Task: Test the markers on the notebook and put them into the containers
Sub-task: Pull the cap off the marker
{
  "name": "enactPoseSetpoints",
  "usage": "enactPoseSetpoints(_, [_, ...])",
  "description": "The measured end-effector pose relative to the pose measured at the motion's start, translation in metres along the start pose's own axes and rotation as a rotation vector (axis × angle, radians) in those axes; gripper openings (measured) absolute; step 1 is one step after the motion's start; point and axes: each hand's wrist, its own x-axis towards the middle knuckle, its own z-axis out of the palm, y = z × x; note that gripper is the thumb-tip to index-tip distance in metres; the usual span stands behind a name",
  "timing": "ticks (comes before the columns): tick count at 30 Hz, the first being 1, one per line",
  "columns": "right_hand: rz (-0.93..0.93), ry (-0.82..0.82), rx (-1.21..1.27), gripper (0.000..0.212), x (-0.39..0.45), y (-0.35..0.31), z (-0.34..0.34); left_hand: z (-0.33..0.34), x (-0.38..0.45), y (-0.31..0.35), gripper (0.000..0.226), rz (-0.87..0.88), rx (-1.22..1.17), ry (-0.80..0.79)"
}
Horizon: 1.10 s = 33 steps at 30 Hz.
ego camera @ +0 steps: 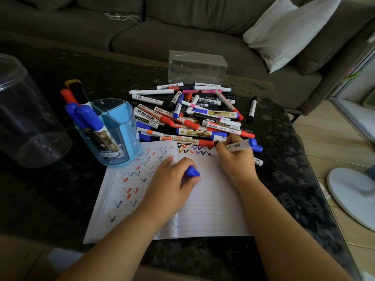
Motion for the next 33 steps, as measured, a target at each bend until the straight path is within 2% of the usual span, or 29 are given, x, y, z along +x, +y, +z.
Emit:
enactPoseSetpoints(8, [0.067,0.060,0.047,0.027,-0.001,-0.001,-0.002,0.000,0.000,-0.002,0.019,0.002,-0.004,-0.010])
enactPoseSetpoints(13, [0.220,0.082,0.184,0.018,-0.003,-0.012,-0.007,0.003,0.001,-0.006,0.010,0.060,-0.027,0.008])
enactPoseSetpoints(15, [0.258,0.067,0.237,0.017,-0.006,-0.016,-0.011,0.003,0.002,-0.010,0.006,0.026,-0.082,0.036])
enactPoseSetpoints(18, [0.215,-0.031,0.349,0.017,-0.017,-0.028,-0.023,-0.004,0.004,-0.009,0.008,-0.100,-0.253,0.048])
enactPoseSetpoints(20, [0.184,-0.110,0.420,0.018,-0.028,-0.040,-0.033,-0.014,0.006,-0.002,0.013,-0.255,-0.425,0.044])
enactPoseSetpoints(23, [0.153,-0.139,0.462,0.022,-0.049,-0.060,-0.047,-0.033,0.005,0.013,0.015,-0.413,-0.632,0.051])
enactPoseSetpoints(29, [0.082,-0.190,0.506,0.021,-0.083,-0.099,-0.064,-0.065,-0.028,0.047,0.015,-0.370,-0.802,0.026])
enactPoseSetpoints(33, [0.036,-0.251,0.457,0.019,-0.102,-0.116,-0.066,-0.080,-0.043,0.058,0.015,-0.353,-0.807,0.032])
